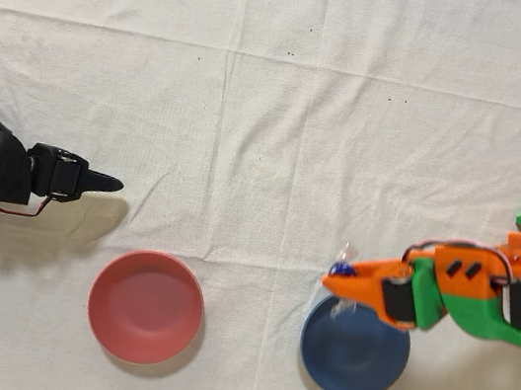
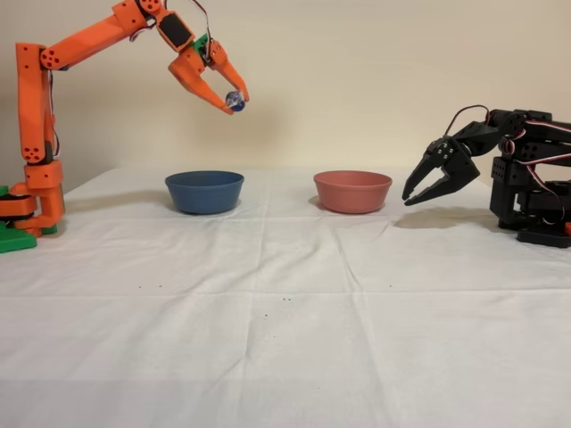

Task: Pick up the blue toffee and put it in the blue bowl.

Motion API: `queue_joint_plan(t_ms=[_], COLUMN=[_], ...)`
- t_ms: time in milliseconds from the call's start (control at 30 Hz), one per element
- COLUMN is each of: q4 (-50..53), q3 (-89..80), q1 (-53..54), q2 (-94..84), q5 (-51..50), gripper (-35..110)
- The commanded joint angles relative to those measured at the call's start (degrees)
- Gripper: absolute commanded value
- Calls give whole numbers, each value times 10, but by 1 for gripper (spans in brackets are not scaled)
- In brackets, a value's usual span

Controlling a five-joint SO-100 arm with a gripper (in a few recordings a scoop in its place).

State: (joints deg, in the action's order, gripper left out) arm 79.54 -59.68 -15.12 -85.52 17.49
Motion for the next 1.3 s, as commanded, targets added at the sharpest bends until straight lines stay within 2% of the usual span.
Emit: queue_joint_plan(t_ms=[0,533,1000,1100,1267], q4=[12,10,-9,-9,-4], q3=[40,-31,-95,-94,-96], q1=[-50,-195,-204,-202,-204], q2=[-3,66,112,117,117], q5=[28,24,30,33,32], gripper=[16,16,17,22,39])
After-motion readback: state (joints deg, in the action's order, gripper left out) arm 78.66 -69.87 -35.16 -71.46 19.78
